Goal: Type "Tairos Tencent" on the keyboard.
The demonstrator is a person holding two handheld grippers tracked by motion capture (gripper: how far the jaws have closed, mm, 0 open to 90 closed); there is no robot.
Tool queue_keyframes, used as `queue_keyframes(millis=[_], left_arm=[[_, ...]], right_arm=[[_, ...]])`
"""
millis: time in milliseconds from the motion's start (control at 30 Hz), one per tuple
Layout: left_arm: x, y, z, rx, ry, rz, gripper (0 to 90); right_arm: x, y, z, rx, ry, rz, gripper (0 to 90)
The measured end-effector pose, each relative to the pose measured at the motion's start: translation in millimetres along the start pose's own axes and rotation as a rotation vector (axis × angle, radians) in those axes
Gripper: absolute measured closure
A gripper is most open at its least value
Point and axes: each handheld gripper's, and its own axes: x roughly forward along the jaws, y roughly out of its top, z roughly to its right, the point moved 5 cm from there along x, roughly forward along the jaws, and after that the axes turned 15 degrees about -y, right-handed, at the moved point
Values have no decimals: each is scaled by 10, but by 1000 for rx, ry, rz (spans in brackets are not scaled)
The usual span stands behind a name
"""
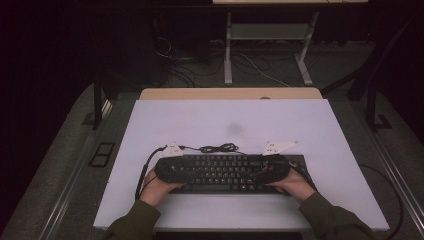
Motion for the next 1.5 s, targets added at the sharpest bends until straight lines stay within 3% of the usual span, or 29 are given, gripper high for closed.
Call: queue_keyframes(millis=[667,1500], left_arm=[[-119,-55,-63,-14,45,-11,883],[16,-49,-125,-17,38,-44,884]], right_arm=[[78,37,-44,-16,18,10,232],[81,34,-51,-21,8,6,233]])
